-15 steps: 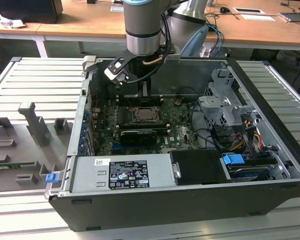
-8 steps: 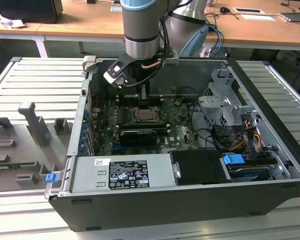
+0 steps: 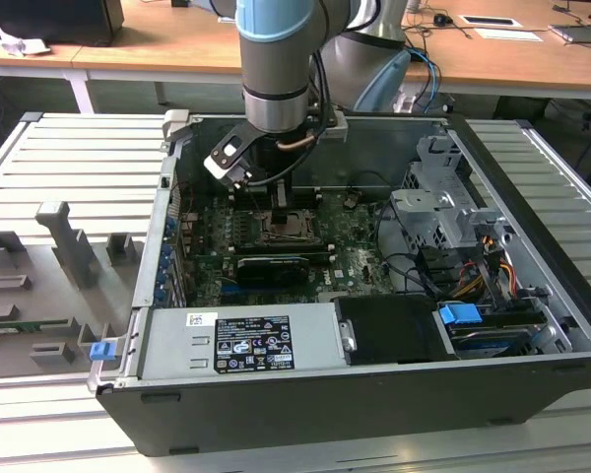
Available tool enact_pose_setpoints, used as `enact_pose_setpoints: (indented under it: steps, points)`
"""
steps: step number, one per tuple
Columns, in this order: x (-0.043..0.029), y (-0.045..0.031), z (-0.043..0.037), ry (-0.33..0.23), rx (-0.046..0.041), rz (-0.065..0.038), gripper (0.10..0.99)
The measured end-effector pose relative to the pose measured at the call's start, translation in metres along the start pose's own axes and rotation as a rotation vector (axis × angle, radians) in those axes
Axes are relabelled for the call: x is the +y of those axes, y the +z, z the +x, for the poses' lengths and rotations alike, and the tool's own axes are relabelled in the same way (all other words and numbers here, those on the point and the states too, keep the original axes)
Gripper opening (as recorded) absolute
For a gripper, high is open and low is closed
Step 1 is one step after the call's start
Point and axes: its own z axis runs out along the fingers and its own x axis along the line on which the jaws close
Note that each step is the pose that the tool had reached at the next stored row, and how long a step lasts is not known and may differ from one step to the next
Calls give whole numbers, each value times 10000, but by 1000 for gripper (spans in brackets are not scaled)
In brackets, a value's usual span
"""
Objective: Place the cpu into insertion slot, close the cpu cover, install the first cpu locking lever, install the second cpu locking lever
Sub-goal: 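Close the cpu cover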
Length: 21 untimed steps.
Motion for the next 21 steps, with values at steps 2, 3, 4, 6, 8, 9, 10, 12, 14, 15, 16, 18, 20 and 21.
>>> enact_pose_setpoints:
  steps: [2, 3, 4, 6, 8, 9, 10, 12, 14, 15, 16, 18, 20, 21]
  points:
    - [-7, 30, 0, -2, 0, 25, 106]
    - [-12, 41, 0, -5, 0, 29, 106]
    - [-17, 58, -1, -9, 1, 32, 106]
    - [-18, 64, -1, -8, 0, 33, 106]
    - [-16, 35, 0, -8, 3, 31, 106]
    - [-15, 17, 0, -8, 1, 32, 106]
    - [-12, 16, 1, -9, 3, 31, 106]
    - [38, 18, -1, -7, 1, 61, 106]
    - [81, 20, -2, -8, 1, 72, 106]
    - [109, 22, -3, -9, 1, 75, 106]
    - [131, 23, -4, -8, 3, 76, 106]
    - [154, 25, -4, -8, 2, 80, 106]
    - [168, 25, -4, -8, 2, 83, 106]
    - [170, 26, -4, -7, 2, 83, 106]
